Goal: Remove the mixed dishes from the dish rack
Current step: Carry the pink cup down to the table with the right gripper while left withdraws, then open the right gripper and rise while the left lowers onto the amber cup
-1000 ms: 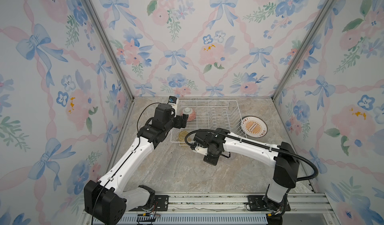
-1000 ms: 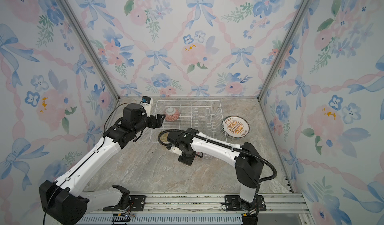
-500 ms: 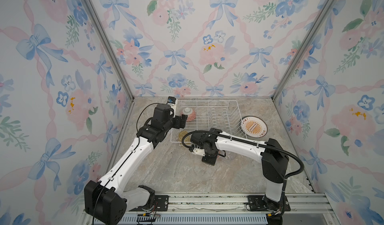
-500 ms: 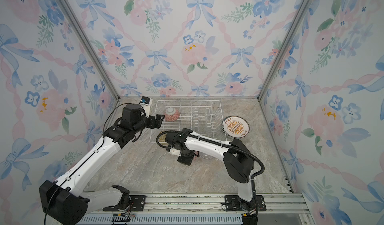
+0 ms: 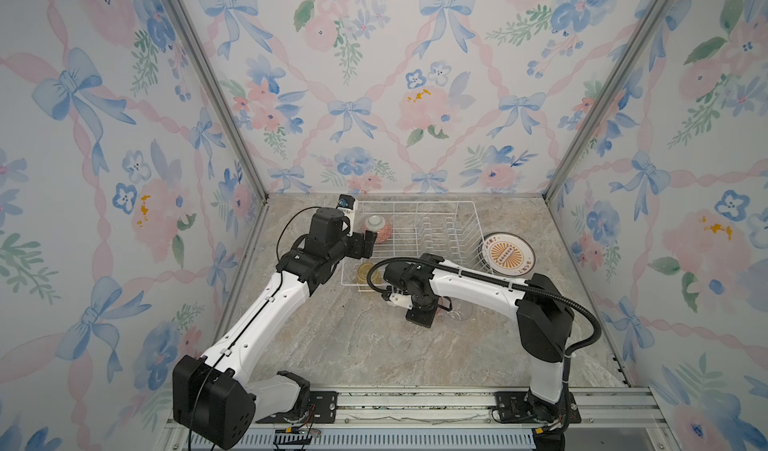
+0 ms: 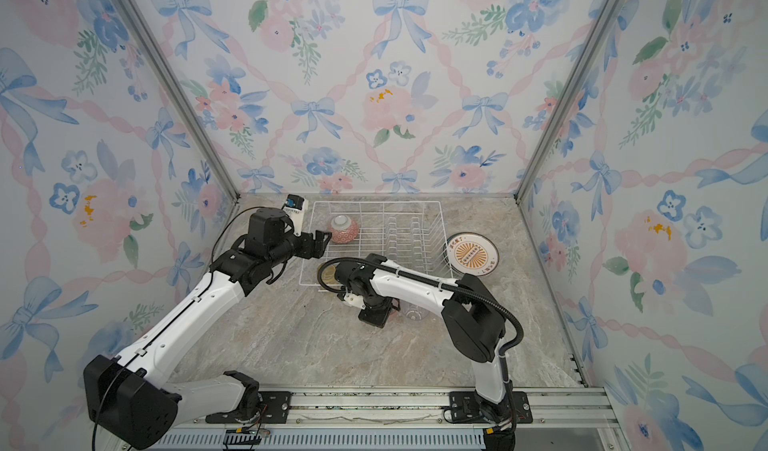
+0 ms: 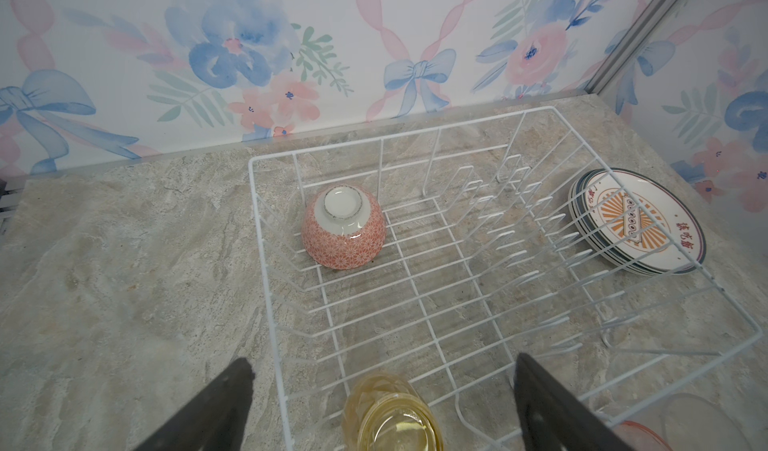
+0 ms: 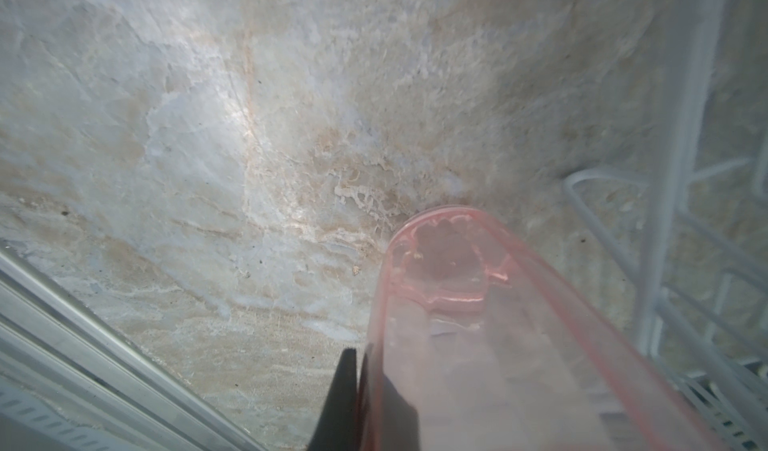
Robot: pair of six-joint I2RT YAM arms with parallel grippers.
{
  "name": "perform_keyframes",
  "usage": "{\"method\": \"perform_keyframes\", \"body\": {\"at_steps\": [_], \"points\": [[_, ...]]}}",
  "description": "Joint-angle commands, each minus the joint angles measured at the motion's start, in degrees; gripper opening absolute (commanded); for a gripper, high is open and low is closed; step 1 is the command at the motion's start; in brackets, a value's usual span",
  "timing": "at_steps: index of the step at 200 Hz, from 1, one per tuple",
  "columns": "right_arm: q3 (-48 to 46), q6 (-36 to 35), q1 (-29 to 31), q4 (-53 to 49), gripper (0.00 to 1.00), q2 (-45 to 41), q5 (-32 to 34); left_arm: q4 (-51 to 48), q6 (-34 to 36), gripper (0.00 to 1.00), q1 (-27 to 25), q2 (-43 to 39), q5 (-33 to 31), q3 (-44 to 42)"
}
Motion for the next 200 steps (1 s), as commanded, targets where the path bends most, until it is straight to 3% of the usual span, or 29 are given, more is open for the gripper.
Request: {"method": "perform_keyframes", "body": {"at_steps": [1,41,76,107,134,165,200], "points": [[0.41,-0.45,-0.6,-0.79,0.11,0.86,0.83,-0.92,1.36,0.93,0.51,0.74,0.86,-0.47],[0.28,-0.44,-0.73,-0.15,0.28,0.03,0.58,-1.62,1.47,0.93,0.48,0.87,1.1,-0.51],[0.21,-0.29,-0.86,0.5,0.35,-1.43,0.63,-2.37,1.47,0.93,0.47,0.83,1.39,-0.86],[-0.46,-0.01,-1.58,2.69,0.5,-5.94,-1.04,-3.59,1.46,0.93,0.51,0.98,0.96,-1.4],[-1.26,0.53,-3.59,5.12,0.57,-12.74,-6.8,-5.46,1.38,0.95,0.44,1.81,0.54,-1.65],[-2.89,1.95,-7.02,9.55,0.68,-21.4,-17.8,-8.94,1.38,0.97,-0.08,3.77,1.01,-0.91],[-6.49,6.24,-12.5,17.08,0.74,-29.37,-24.56,-16.36,1.67,0.98,-3.99,7.44,-3.16,1.61]]}}
